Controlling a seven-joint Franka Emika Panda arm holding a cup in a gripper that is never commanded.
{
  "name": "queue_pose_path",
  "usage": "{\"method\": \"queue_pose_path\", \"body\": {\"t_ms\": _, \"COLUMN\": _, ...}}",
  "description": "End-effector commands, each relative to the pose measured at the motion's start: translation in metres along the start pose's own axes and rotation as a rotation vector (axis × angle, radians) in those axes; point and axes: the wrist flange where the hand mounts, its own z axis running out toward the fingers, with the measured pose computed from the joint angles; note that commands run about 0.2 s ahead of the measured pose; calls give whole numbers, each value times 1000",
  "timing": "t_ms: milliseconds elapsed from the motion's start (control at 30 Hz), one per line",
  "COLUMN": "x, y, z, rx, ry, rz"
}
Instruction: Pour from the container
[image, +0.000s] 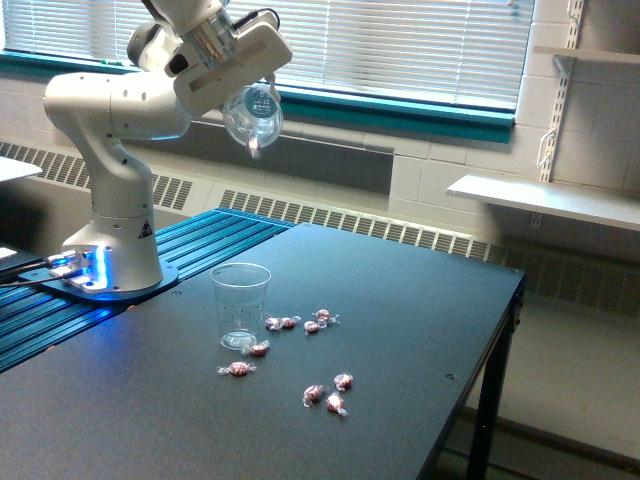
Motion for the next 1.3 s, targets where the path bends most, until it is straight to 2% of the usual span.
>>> {"method": "queue_pose_path", "body": {"t_ms": 33, "x": 23, "y": 2, "z": 23, "rx": -61, "ry": 1, "rz": 6}}
{"method": "queue_pose_path", "body": {"t_ms": 433, "x": 25, "y": 4, "z": 23, "rx": -72, "ry": 34, "rz": 10}}
{"method": "queue_pose_path", "body": {"t_ms": 667, "x": 17, "y": 2, "z": 21, "rx": -33, "ry": 16, "rz": -21}}
{"method": "queue_pose_path", "body": {"t_ms": 833, "x": 12, "y": 4, "z": 19, "rx": -11, "ry": 41, "rz": -44}}
{"method": "queue_pose_path", "body": {"t_ms": 1000, "x": 9, "y": 2, "z": 19, "rx": 2, "ry": 19, "rz": -53}}
{"method": "queue_pose_path", "body": {"t_ms": 1300, "x": 9, "y": 2, "z": 19, "rx": 2, "ry": 19, "rz": -53}}
